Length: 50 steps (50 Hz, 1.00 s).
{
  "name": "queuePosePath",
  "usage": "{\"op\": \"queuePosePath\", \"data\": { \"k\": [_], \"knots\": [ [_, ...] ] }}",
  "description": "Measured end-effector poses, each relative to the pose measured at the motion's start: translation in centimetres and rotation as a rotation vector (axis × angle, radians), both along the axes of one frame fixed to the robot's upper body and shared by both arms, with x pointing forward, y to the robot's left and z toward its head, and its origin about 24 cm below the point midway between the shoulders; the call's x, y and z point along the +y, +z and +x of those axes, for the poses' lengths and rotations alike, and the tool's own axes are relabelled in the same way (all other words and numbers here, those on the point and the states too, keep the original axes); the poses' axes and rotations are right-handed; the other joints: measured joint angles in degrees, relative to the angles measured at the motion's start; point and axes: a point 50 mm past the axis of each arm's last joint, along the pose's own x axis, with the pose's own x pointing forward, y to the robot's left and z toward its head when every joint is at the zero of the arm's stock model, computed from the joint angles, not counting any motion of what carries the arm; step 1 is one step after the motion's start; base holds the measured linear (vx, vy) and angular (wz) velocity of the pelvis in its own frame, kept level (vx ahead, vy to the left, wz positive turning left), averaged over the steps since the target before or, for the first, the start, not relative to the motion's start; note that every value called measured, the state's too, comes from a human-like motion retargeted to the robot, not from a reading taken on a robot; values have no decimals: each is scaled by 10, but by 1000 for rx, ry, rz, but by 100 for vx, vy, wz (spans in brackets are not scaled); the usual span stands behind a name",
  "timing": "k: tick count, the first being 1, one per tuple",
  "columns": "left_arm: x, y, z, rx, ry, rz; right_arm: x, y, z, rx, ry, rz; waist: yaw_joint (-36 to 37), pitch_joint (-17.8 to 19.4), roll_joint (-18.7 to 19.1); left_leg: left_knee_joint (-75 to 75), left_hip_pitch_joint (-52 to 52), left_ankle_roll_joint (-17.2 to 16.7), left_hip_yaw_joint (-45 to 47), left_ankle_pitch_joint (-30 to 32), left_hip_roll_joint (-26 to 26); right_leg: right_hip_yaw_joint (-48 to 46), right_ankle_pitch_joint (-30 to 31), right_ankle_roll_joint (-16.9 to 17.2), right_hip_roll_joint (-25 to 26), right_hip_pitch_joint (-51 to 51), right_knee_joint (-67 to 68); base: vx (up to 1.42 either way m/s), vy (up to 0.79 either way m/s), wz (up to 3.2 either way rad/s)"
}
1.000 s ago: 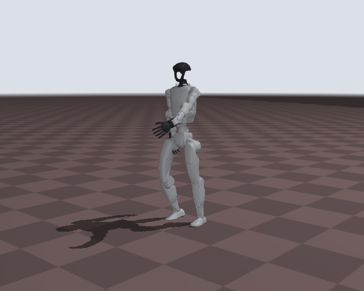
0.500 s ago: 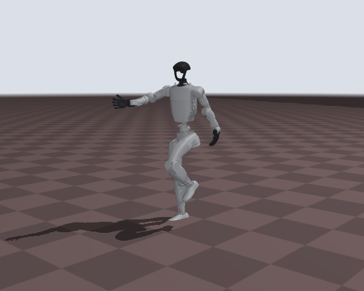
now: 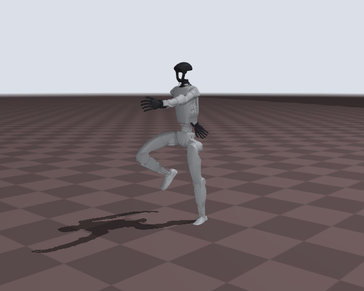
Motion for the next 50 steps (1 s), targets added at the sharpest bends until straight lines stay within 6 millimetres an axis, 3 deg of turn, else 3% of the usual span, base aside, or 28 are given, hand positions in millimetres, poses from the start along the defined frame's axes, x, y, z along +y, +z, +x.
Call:
{"op": "queuePosePath", "data": {
  "k": [3, 5, 7, 9, 12, 14, 16, 18, 20, 22, 24, 26, 28, 30, 32, 34, 36, 38, 40, 42, 44, 46, 48, 50],
  "knots": [
    [-6, 13, 2, -17, -46, -2, 15, 13, -18, 74, -42, 79, 8, -21, -8, 0, -9, 1, 1, 1, -8, 2, -4, -9, 9, 14, -17, 3, -2, -7],
    [-13, 5, 3, 14, -79, -3, 23, 9, -15, 67, -69, 101, 21, -36, -15, 0, -14, 4, 1, -3, -17, 5, 5, -9, 14, 46, -64, 0, 0, 0],
    [-21, -22, 2, 71, -106, -22, 28, -6, 5, 6, -58, 99, 39, -50, -19, 0, -18, 6, 2, -11, -24, 8, 27, 4, 29, 103, -150, 5, -5, -9],
    [-29, -65, -4, 151, -126, -61, 28, -27, 37, -90, -15, 69, 56, -61, -22, 0, -17, 9, 0, -20, -32, 10, 59, 19, 41, 185, -279, 7, -5, 0],
    [-38, -153, -32, 343, -130, -152, 17, -58, 106, -270, 50, -40, 88, -70, -33, 0, -1, 15, -4, -31, -53, 11, 107, 30, 44, 366, -576, 12, -5, -1],
    [-40, -217, -69, 516, -94, -210, 5, -74, 171, -425, 51, -164, 124, -57, -46, 1, 25, 16, -1, -33, -73, 9, 46, 32, 42, 530, -814, 16, -10, -44],
    [-38, -278, -120, 724, -52, -222, -9, -78, 250, -616, 14, -292, 183, -37, -67, 36, 32, 26, 19, -33, -96, 10, -33, 45, 31, 674, -1024, 8, -19, -130],
    [-36, -336, -195, 1040, -80, -176, -20, -67, 332, -808, -49, -368, 248, -22, -104, 196, -41, 31, 63, -37, -113, 21, -22, 60, -2, 759, -1183, -8, -27, -148],
    [-36, -376, -288, 1360, -103, -259, -36, -37, 414, -1002, -111, -445, 265, -52, -112, 558, -274, 20, 74, -38, -44, 18, 40, 40, 3, 773, -1303, -20, -21, -29],
    [-38, -393, -379, 1538, 32, -410, -56, 16, 494, -1249, -214, -556, 278, -51, -95, 798, -435, 0, 30, -29, -3, 33, 50, 35, 16, 765, -1306, -10, -8, -26],
    [-46, -393, -462, 1665, 164, -563, -67, 88, 563, -1525, -354, -611, 288, -38, -93, 976, -547, 8, 11, -83, 13, 42, 57, 42, 9, 767, -1306, -3, -2, -44],
    [-57, -379, -533, 1774, 234, -698, -66, 166, 611, -1793, -504, -606, 296, -36, -101, 1122, -635, 54, 30, -143, 65, 51, 62, 40, -1, 757, -1306, -3, -4, -38],
    [-64, -358, -589, 1892, 245, -783, -60, 238, 639, -2017, -632, -564, 311, -39, -112, 1236, -704, 99, 46, -169, 126, 63, 66, 30, -7, 740, -1306, -2, -5, -39],
    [-67, -332, -636, 2028, 231, -827, -55, 294, 650, -2172, -694, -523, 327, -48, -122, 1308, -764, 113, 38, -172, 137, 71, 69, 26, -12, 724, -1306, 0, -2, -17],
    [-67, -310, -668, 2147, 213, -853, -53, 330, 654, -2263, -675, -505, 328, -62, -129, 1338, -812, 103, 18, -174, 94, 67, 72, 33, -17, 710, -1306, 0, 3, 21],
    [-67, -298, -682, 2212, 195, -867, -50, 351, 655, -2313, -635, -498, 316, -80, -129, 1340, -836, 97, 2, -178, 54, 56, 72, 38, -16, 698, -1306, -1, 4, 62],
    [-65, -300, -679, 2215, 168, -858, -44, 356, 657, -2328, -607, -492, 296, -100, -125, 1315, -835, 98, -11, -171, 32, 43, 68, 40, -7, 685, -1306, -2, 1, 66],
    [-63, -315, -660, 2172, 123, -820, -35, 344, 659, -2315, -589, -480, 276, -119, -121, 1258, -805, 97, -16, -159, 22, 35, 64, 41, 2, 673, -1306, -2, 1, 40],
    [-61, -337, -627, 2093, 64, -748, -24, 315, 659, -2272, -569, -461, 261, -134, -119, 1162, -739, 89, -11, -147, 13, 35, 60, 44, 6, 664, -1306, 1, 1, -10],
    [-56, -363, -574, 1973, 21, -637, -10, 266, 654, -2189, -529, -443, 258, -131, -124, 999, -620, 71, 8, -118, 1, 49, 55, 45, 3, 672, -1306, 6, 3, -59],
    [-46, -385, -504, 1806, 21, -509, 2, 204, 639, -2053, -444, -429, 265, -111, -125, 757, -451, 55, 41, -70, -13, 70, 49, 46, 2, 690, -1294, 13, 5, -100],
    [-31, -394, -409, 1560, 107, -385, 7, 138, 611, -1870, -330, -426, 277, -61, -111, 435, -214, 43, 89, -52, -42, 89, 36, 54, 11, 728, -1265, 20, 12, -99],
    [-20, -378, -305, 1211, 243, -376, 1, 72, 566, -1662, -207, -456, 252, -24, -73, 161, -23, 35, 110, -66, -61, 82, 28, 49, 45, 750, -1223, 12, 24, 37],
    [-24, -346, -219, 971, 221, -442, -12, 3, 493, -1368, 8, -420, 189, -28, -22, 19, 42, -11, 101, -53, -39, 41, 23, 18, 90, 667, -1053, -10, 27, 163]
  ]
}}
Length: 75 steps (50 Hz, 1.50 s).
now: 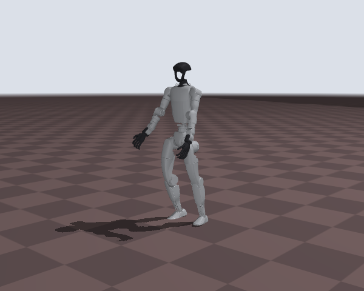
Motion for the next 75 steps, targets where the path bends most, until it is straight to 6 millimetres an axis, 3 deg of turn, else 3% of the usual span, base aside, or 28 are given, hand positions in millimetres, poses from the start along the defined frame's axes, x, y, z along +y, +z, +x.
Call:
{"op": "queuePosePath", "data": {
  "k": [2, 4, 7, 9, 13, 15, 18, 20, 23, 26, 28, 30, 32, 35, 37, 39, 42, 45, 49, 52, 55, 57, 59, 62, 65, 67, 71, 75],
  "knots": [
    [-5, 46, 72, -155, -142, 19, -9, -52, -96, 373, 120, 7, -52, -33, 6, -19, -42, -23, -18, 13, 5, -29, 58, 7, -24, -209, 302, -16, 15, 153],
    [-4, 109, 134, -346, -223, 110, -14, -76, -201, 702, 141, 62, -107, -20, 5, -19, -42, -25, -53, 19, 11, -52, 105, 22, -66, -325, 504, -2, 9, 167],
    [-4, 220, 199, -636, -282, 278, -10, -70, -334, 1037, 93, 190, -153, 15, 10, -19, -27, -12, -80, 25, 21, -58, 34, 2, -114, -449, 733, 1, 8, 93],
    [-2, 290, 219, -817, -283, 359, -4, -52, -399, 1170, 73, 276, -168, 23, 17, -19, -31, 4, -83, 29, 26, -56, -10, -20, -134, -524, 847, 1, 8, 16],
    [8, 385, 223, -1062, -260, 452, -2, -3, -489, 1367, 9, 400, -198, 27, 30, -19, -37, 25, -84, 37, 38, -57, -55, -49, -142, -594, 969, 6, 4, 1],
    [13, 407, 221, -1095, -243, 487, -2, 19, -517, 1451, -65, 417, -199, 23, 31, -19, -38, 22, -80, 42, 39, -51, -63, -49, -119, -602, 984, 7, -3, -20],
    [13, 407, 222, -1075, -231, 490, -1, 29, -529, 1487, -133, 414, -177, 9, 25, -19, -43, 17, -70, 43, 30, -38, -59, -43, -89, -583, 949, 7, -5, -42],
    [7, 386, 224, -1036, -246, 457, 1, 20, -520, 1451, -130, 405, -158, -4, 22, -19, -47, 17, -66, 39, 22, -35, -54, -38, -81, -545, 889, 7, -4, -29],
    [-7, 316, 223, -918, -287, 354, 0, -10, -480, 1335, -70, 351, -140, -19, 21, -19, -46, 19, -74, 29, 13, -39, -36, -15, -71, -436, 715, 9, -6, 10],
    [-19, 214, 198, -700, -311, 218, -6, -46, -412, 1177, -20, 261, -119, -13, 11, -19, -23, 26, -86, 24, -6, -53, 3, 7, -70, -243, 396, 13, -9, 25],
    [-22, 146, 164, -506, -296, 156, -11, -67, -344, 1031, -22, 189, -84, 13, -5, -7, 4, 33, -85, 23, -25, -66, -12, 24, -68, -69, 126, 14, -19, -46],
    [-21, 78, 112, -246, -338, 162, -13, -78, -263, 845, -29, 133, -15, 26, -35, 58, -12, 48, -58, 21, -51, -56, -36, 48, -78, 50, -80, 4, -30, -154],
    [-16, 12, 29, 104, -452, 129, -14, -71, -174, 652, -15, 95, 48, 10, -73, 314, -163, 37, -19, -11, -39, -38, 1, 54, -102, 78, -200, -12, -30, -132],
    [-10, -43, -121, 476, -332, -24, -30, -18, -38, 261, -62, -47, 78, -37, -68, 780, -455, 37, -40, -87, 67, -21, 41, 52, -80, 51, -253, -9, -13, -45],
    [-15, -49, -220, 656, -219, -134, -32, 50, 49, -66, -86, -95, 92, -34, -67, 978, -563, 52, -51, -131, 110, -4, 45, 57, -77, 47, -253, -2, -5, -73],
    [-28, -36, -306, 817, -169, -250, -24, 135, 114, -392, -105, -100, 103, -32, -76, 1126, -652, 65, -54, -144, 141, 14, 50, 48, -84, 32, -253, -3, -6, -67],
    [-43, 3, -403, 1042, -181, -403, -12, 259, 161, -783, -143, -76, 112, -28, -94, 1271, -750, 90, -57, -135, 166, 25, 54, 33, -93, 14, -253, -1, -6, -12],
    [-46, 43, -460, 1223, -173, -510, -13, 343, 168, -984, -181, -79, 110, -34, -99, 1335, -809, 120, -69, -140, 162, 12, 56, 31, -90, 4, -253, 2, -3, 46],
    [-41, 58, -477, 1295, -135, -540, -14, 377, 167, -1029, -209, -86, 92, -60, -93, 1291, -820, 116, -90, -116, 111, -9, 58, 32, -79, -10, -253, 2, 1, 53],
    [-37, 36, -450, 1219, -175, -504, -5, 355, 170, -990, -181, -65, 75, -79, -90, 1170, -763, 91, -96, -81, 75, -16, 53, 32, -74, -18, -253, 1, 1, 21],
    [-31, -4, -388, 1052, -241, -403, 3, 291, 168, -883, -164, 2, 75, -75, -96, 947, -612, 69, -79, -71, 38, -4, 47, 33, -82, -3, -253, 8, 5, -42],
    [-21, -31, -321, 896, -249, -268, 3, 230, 156, -743, -182, 41, 86, -47, -91, 699, -444, 56, -58, -32, 15, 13, 43, 33, -81, 28, -243, 15, 8, -91],
    [-9, -48, -230, 667, -183, -84, -3, 166, 132, -581, -222, 52, 95, 4, -71, 393, -226, 46, -32, -2, -12, 26, 32, 39, -69, 70, -215, 18, 16, -75],
    [-5, -33, -82, 230, -20, 38, -18, 64, 63, -277, -226, -2, 43, 30, -13, 83, -30, 31, -31, -13, -16, 2, 17, 22, -24, 45, -92, -1, 27, 92],
    [-23, 17, 39, -14, -213, 24, -23, -32, -59, 251, 4, -11, -29, -17, 16, -19, -51, -11, -54, 20, 1, -35, 75, 3, -27, -227, 303, -21, 18, 153],
    [-27, 75, 110, -204, -318, 105, -22, -67, -157, 586, 69, 56, -82, -3, 21, -19, -53, -13, -90, 20, 13, -56, 127, 11, -61, -337, 492, -7, 9, 175],
    [-31, 221, 205, -622, -386, 313, -15, -72, -317, 967, -75, 217, -150, 38, 19, -19, -37, -2, -131, 28, 14, -68, 23, -25, -159, -494, 797, 0, 10, 103],
    [-30, 345, 229, -1007, -314, 422, -13, -41, -422, 1165, -193, 262, -185, 41, 29, -19, -48, 19, -137, 36, 21, -55, -25, -55, -183, -602, 966, 2, 6, 11]
  ]
}}
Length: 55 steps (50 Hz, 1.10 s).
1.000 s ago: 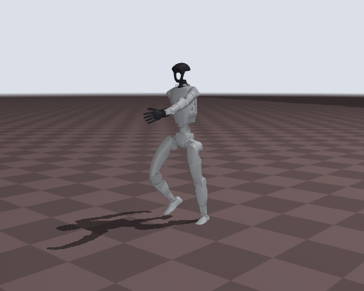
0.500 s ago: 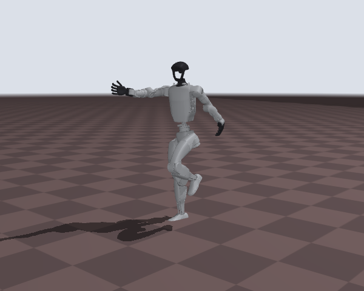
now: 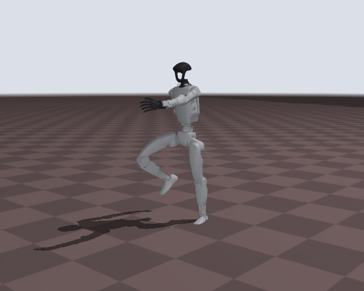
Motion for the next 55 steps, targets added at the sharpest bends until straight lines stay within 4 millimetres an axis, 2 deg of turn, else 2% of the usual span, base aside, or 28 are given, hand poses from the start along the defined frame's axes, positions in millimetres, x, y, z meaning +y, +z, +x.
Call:
{"op": "queuePosePath", "data": {
  "k": [2, 5, 8, 10, 13, 15, 16, 18, 20, 21, 22, 24, 26, 28, 30, 32, 34, 36, 39, 40, 42, 45, 47, 48, 50, 51, 53, 55],
  "knots": [
    [0, 35, -1, -108, -14, 2, 5, 18, -37, 100, 27, 58, 0, -7, 3, 0, -4, 1, 8, 4, 7, 4, -14, 2, 36, -18, 27, 5, -3, -34],
    [-3, 57, -2, -154, -49, -10, 18, 37, -69, 206, 37, 157, 18, -23, 0, 0, -11, -4, 24, 6, 8, 9, -25, 7, 86, -15, 18, 4, -6, -53],
    [-9, 36, 0, -99, -90, -54, 28, 35, -68, 198, 24, 211, 46, -46, -9, 0, -20, -4, 36, 1, -3, 10, -7, 11, 102, 33, -61, 5, -5, -46],
    [-14, -2, -1, -16, -118, -87, 31, 23, -51, 143, 36, 214, 62, -64, -13, 0, -26, -5, 39, -4, -9, 8, 4, 22, 113, 90, -157, 6, -6, -20],
    [-16, -96, -19, 197, -134, -162, 27, -5, 1, 10, 85, 144, 80, -80, -20, 0, -20, -7, 34, -9, -24, -5, 28, 39, 115, 240, -411, 10, -7, 5],
    [-15, -169, -48, 391, -100, -226, 21, -23, 52, -103, 104, 59, 100, -79, -31, 0, -5, -5, 30, -9, -42, -26, 41, 49, 109, 387, -655, 14, -10, -1],
    [-11, -205, -68, 500, -58, -244, 17, -32, 86, -179, 105, 2, 120, -72, -41, 0, 6, -2, 32, -7, -53, -33, 17, 61, 112, 470, -787, 14, -15, -45],
    [-3, -274, -123, 742, 15, -217, 11, -40, 164, -359, 100, -104, 180, -59, -68, 34, 4, 14, 50, -4, -79, -29, -14, 89, 111, 600, -1007, 6, -23, -127],
    [8, -337, -204, 1087, 12, -93, 9, -32, 250, -562, 87, -170, 254, -53, -112, 172, -67, 25, 92, -8, -102, -3, 15, 108, 84, 659, -1145, -10, -28, -162],
    [13, -361, -254, 1275, 1, -92, 5, -21, 294, -656, 93, -199, 267, -70, -129, 356, -188, 20, 106, -33, -76, 1, 45, 104, 76, 651, -1190, -20, -24, -75],
    [19, -378, -305, 1441, 11, -114, 0, -4, 339, -762, 95, -237, 277, -84, -139, 529, -297, 20, 114, -59, -47, 5, 67, 102, 72, 643, -1219, -20, -17, -13],
    [25, -392, -401, 1651, 124, -235, -13, 50, 428, -1031, 78, -341, 289, -85, -133, 808, -448, 40, 113, -113, 23, 18, 71, 109, 80, 635, -1219, -9, -10, -39],
    [23, -388, -488, 1793, 235, -378, -16, 128, 504, -1334, 46, -414, 304, -75, -126, 1020, -550, 62, 112, -162, 87, 35, 73, 113, 85, 635, -1219, -3, -7, -77],
    [15, -371, -561, 1915, 291, -494, -10, 215, 556, -1630, -13, -458, 315, -71, -127, 1178, -640, 73, 100, -179, 130, 52, 77, 106, 87, 625, -1219, -4, -7, -65],
    [7, -346, -620, 2052, 295, -552, -2, 296, 582, -1878, -91, -485, 319, -75, -134, 1285, -720, 79, 83, -177, 148, 60, 82, 98, 86, 610, -1219, -2, -6, -12],
    [2, -320, -663, 2194, 278, -577, 4, 358, 591, -2043, -130, -508, 316, -82, -143, 1345, -777, 85, 69, -174, 139, 56, 85, 96, 84, 599, -1219, 0, -3, 30],
    [-3, -299, -692, 2308, 262, -609, 9, 399, 592, -2138, -114, -529, 308, -93, -149, 1368, -810, 82, 57, -170, 105, 48, 88, 97, 80, 590, -1219, 2, 1, 45],
    [-7, -288, -705, 2368, 247, -645, 12, 423, 591, -2181, -76, -546, 295, -107, -150, 1361, -821, 75, 46, -162, 68, 39, 89, 99, 81, 583, -1219, 1, 3, 47],
    [-9, -299, -692, 2339, 208, -663, 18, 425, 592, -2181, -47, -542, 270, -130, -142, 1296, -793, 67, 33, -140, 34, 28, 87, 99, 91, 575, -1219, 0, 2, 36],
    [-9, -308, -681, 2307, 191, -656, 20, 417, 593, -2171, -49, -531, 262, -137, -139, 1261, -772, 64, 30, -133, 28, 26, 85, 99, 95, 573, -1219, 0, 0, 0],
    [-8, -333, -644, 2205, 145, -603, 24, 385, 595, -2129, -71, -486, 252, -145, -136, 1153, -696, 59, 34, -127, 16, 30, 81, 101, 97, 575, -1219, 2, 2, -18],
    [0, -374, -558, 1992, 90, -455, 31, 305, 587, -1998, -87, -407, 256, -129, -140, 878, -501, 51, 65, -113, -6, 57, 77, 107, 89, 599, -1219, 8, 7, -87],
    [12, -392, -472, 1774, 133, -324, 30, 235, 568, -1826, -48, -379, 270, -83, -128, 562, -282, 40, 105, -70, -30, 85, 64, 108, 94, 629, -1180, 15, 13, -132],
    [20, -395, -419, 1620, 202, -267, 27, 200, 553, -1723, -29, -383, 276, -50, -109, 374, -151, 32, 124, -49, -45, 96, 57, 108, 106, 653, -1159, 14, 21, -77],
    [27, -379, -313, 1266, 332, -289, 11, 127, 507, -1479, 43, -417, 240, -26, -54, 120, 8, 17, 126, -37, -44, 82, 48, 88, 155, 646, -1083, 0, 28, 55],
    [25, -365, -268, 1166, 292, -305, 3, 86, 472, -1304, 149, -393, 210, -38, -30, 61, 24, -4, 120, -34, -31, 61, 52, 74, 173, 573, -962, -17, 27, 147],
    [23, -324, -188, 1005, 172, -263, -7, 17, 381, -924, 331, -271, 151, -65, -10, 4, 15, -40, 103, -29, -17, 20, 116, 70, 163, 397, -698, -19, 17, 164],
    [26, -267, -120, 838, 84, -167, -8, -24, 274, -563, 414, -99, 91, -63, -10, 0, 11, -52, 68, -24, -11, -17, 195, 80, 108, 270, -484, -7, 10, 181]
  ]
}}
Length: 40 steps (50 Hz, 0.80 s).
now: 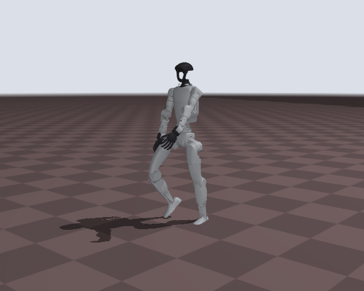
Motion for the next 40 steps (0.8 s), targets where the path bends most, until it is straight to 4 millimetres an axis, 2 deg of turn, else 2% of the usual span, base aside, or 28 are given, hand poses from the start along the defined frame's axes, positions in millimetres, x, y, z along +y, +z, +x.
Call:
{"op": "queuePosePath", "data": {
  "k": [2, 4, 5, 8, 10, 12, 14, 15, 17, 18, 20, 22, 24, 26, 27, 28, 29, 30, 32, 33, 35, 37, 38, 40],
  "knots": [
    [1, 73, 57, -204, -53, 81, 6, -12, -95, 264, -1, 86, -40, 22, -1, 0, 9, 12, -28, 6, 1, -11, -51, -19, -56, -84, 171, -2, 11, 136],
    [-1, 153, 96, -436, -66, 147, 14, -8, -172, 432, -50, 149, -56, 38, 5, 0, 8, 27, -36, 12, 5, -7, -133, -46, -83, -162, 312, -4, 11, 49],
    [-2, 195, 108, -560, -63, 171, 20, -2, -205, 494, -81, 177, -62, 42, 7, 0, 3, 34, -39, 16, 6, -1, -163, -55, -88, -202, 373, -3, 8, 9],
    [-7, 293, 118, -873, -84, 228, 32, 27, -289, 672, -166, 231, -76, 47, 19, 0, -6, 46, -38, 23, 22, 8, -178, -64, -59, -272, 487, 0, 2, -1],
    [-10, 338, 115, -994, -112, 285, 38, 52, -333, 792, -224, 257, -81, 46, 20, 0, -10, 44, -35, 26, 25, 13, -188, -67, -38, -296, 532, 0, 0, 0],
    [-14, 362, 113, -1040, -140, 334, 45, 71, -360, 879, -277, 285, -78, 37, 17, 0, -18, 36, -32, 26, 22, 18, -202, -68, -18, -302, 545, 1, -1, -9],
    [-21, 370, 112, -1050, -169, 337, 53, 79, -370, 911, -315, 327, -68, 25, 11, 0, -27, 33, -30, 23, 16, 23, -208, -66, -5, -289, 528, 1, -1, -9],
    [-24, 368, 113, -1047, -185, 323, 58, 79, -371, 911, -329, 348, -63, 18, 8, 0, -31, 33, -29, 22, 12, 25, -209, -65, -1, -276, 511, 0, 0, 0],
    [-33, 346, 117, -1013, -208, 249, 62, 69, -359, 866, -338, 366, -51, 5, 4, 0, -38, 34, -32, 17, 5, 27, -208, -59, 5, -227, 439, 0, 0, 0],
    [-38, 328, 118, -986, -214, 201, 62, 60, -347, 830, -334, 359, -46, -1, 2, 0, -40, 34, -34, 14, 2, 27, -208, -54, 8, -194, 389, 0, 0, 0],
    [-46, 278, 119, -907, -207, 93, 58, 38, -314, 732, -312, 308, -34, -6, 0, 0, -36, 35, -40, 8, -4, 25, -208, -43, 13, -106, 255, 5, -4, 22],
    [-51, 209, 111, -764, -178, -12, 49, 14, -265, 602, -269, 226, -14, -8, -6, 0, -26, 36, -44, 6, -17, 23, -188, -32, 15, 10, 50, 8, -5, 9],
    [-54, 130, 88, -560, -126, -87, 37, -6, -201, 444, -234, 131, 20, -3, -18, 0, -12, 40, -42, 8, -38, 21, -182, -20, 15, 156, -212, 10, -8, -29],
    [-50, 50, 47, -307, -80, -87, 24, -16, -121, 248, -215, 40, 74, 10, -39, 10, -1, 57, -29, 14, -66, 25, -208, -2, 9, 302, -465, 6, -16, -106],
    [-46, 11, 17, -155, -90, -52, 19, -15, -78, 142, -209, 11, 109, 16, -55, 41, -12, 69, -12, 16, -80, 33, -212, 9, 0, 357, -564, -3, -24, -171],
    [-40, -28, -22, 31, -146, 8, 16, -10, -34, 37, -203, 2, 146, 20, -78, 112, -48, 80, 15, 14, -93, 44, -196, 20, -19, 390, -636, -11, -26, -138],
    [-34, -62, -68, 232, -200, 22, 12, 0, 8, -55, -186, -4, 166, 6, -97, 264, -147, 82, 38, 14, -75, 47, -172, 21, -30, 394, -690, -21, -27, -77],
    [-28, -90, -120, 440, -246, 7, 8, 14, 49, -140, -166, -11, 178, -18, -113, 456, -277, 79, 59, 16, -44, 47, -144, 18, -37, 384, -735, -22, -21, -12],
    [-14, -121, -221, 693, -126, -48, -7, 61, 134, -408, -204, -86, 193, -32, -100, 730, -465, 70, 30, 58, 36, 57, -133, 13, -10, 363, -735, -13, -13, -13],
    [-9, -127, -271, 799, -45, -71, -12, 94, 175, -558, -238, -109, 201, -25, -96, 832, -528, 65, 10, 43, 52, 63, -131, 16, -5, 367, -735, -3, -7, -42],
    [-8, -123, -365, 981, 86, -140, -15, 173, 244, -891, -320, -101, 210, -6, -99, 1013, -628, 81, -5, -37, 77, 71, -128, 17, -10, 375, -735, 0, -5, -40],
    [-16, -106, -439, 1130, 148, -244, -6, 263, 290, -1222, -402, -23, 205, 2, -106, 1159, -713, 118, -3, -92, 117, 74, -128, 3, -14, 371, -735, 1, -6, -1],
    [-21, -94, -471, 1205, 162, -291, -1, 304, 303, -1365, -437, 29, 202, 4, -110, 1216, -748, 136, -4, -102, 134, 73, -128, -5, -14, 369, -735, 3, -7, 24],
    [-25, -67, -523, 1346, 193, -364, 6, 372, 314, -1579, -488, 124, 199, 3, -117, 1301, -808, 161, -12, -115, 148, 67, -126, -12, -15, 365, -735, 6, -5, 37]
  ]
}}
